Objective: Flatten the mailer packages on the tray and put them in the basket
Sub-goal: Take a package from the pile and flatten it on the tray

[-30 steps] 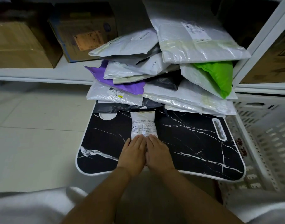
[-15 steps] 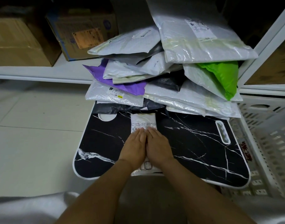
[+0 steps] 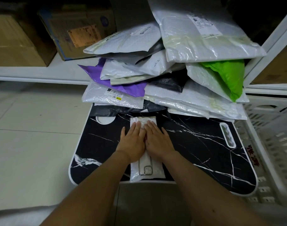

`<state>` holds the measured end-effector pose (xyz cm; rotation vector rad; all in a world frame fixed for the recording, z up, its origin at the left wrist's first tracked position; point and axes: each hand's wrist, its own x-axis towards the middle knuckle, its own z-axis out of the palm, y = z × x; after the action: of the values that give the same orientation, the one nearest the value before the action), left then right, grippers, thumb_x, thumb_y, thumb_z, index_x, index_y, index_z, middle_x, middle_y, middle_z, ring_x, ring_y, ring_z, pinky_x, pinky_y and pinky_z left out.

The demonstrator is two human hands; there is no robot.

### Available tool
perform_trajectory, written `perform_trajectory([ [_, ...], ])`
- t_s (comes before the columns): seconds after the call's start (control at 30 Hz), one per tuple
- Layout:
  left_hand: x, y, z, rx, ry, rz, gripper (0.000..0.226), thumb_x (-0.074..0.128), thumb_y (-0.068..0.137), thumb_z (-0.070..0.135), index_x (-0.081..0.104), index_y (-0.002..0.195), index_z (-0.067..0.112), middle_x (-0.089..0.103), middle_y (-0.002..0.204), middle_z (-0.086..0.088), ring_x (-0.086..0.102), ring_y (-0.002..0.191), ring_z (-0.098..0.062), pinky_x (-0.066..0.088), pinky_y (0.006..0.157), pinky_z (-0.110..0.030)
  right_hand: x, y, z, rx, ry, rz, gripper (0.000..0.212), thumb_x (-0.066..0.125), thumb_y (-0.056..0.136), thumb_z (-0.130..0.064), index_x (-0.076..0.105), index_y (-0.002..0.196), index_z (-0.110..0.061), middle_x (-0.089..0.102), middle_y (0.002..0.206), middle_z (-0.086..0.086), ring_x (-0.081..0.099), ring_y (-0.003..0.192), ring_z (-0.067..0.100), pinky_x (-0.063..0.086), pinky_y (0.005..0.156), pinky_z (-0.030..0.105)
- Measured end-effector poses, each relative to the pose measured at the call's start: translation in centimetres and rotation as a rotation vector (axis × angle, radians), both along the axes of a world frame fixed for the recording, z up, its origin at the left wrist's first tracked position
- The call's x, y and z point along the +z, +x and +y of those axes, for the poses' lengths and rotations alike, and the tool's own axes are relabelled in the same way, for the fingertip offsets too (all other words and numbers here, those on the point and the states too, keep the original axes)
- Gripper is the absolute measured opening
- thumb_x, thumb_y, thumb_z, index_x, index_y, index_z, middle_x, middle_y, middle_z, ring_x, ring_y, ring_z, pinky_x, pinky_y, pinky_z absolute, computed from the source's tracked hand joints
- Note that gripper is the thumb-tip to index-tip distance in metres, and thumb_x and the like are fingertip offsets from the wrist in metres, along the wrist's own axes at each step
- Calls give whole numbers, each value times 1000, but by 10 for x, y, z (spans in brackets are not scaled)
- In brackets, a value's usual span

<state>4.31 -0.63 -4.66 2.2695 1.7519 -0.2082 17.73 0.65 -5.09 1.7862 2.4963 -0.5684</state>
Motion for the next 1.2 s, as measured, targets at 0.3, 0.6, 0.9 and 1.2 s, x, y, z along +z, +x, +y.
perform_trajectory([
  [0.3,-4,-4,-2,69,18,88,55,9,101,42,-5,152,29,-17,159,0,-16,146,-13,1,114,-60,4,-6,-5,-102,-6,3,52,15,104,-37,10,154,-25,-3,163,-4,-7,149,11,-1,119,51],
  [0.6,12,10,-17,124,160,244,63,33,99,37,-1,152,30,19,156,-11,17,143,-29,7,115,-56,4,-31,-48,-193,97,-20,59,39,102,-27,17,153,-8,12,160,14,9,149,26,19,118,48],
  [0.9,24,9,-32,-55,150,168,59,36,100,31,11,152,25,6,160,-6,0,148,-25,5,118,-54,-5,-20,-97,-169,169,-97,73,4,91,-48,18,154,-14,16,161,5,11,149,21,15,114,58],
  [1.2,20,-15,-53,-61,-167,134,68,17,97,59,-15,150,31,-24,157,0,-17,146,-16,2,117,-56,1,-15,-95,-98,125,-148,105,18,78,-80,8,154,-8,2,162,13,1,150,24,10,114,60],
])
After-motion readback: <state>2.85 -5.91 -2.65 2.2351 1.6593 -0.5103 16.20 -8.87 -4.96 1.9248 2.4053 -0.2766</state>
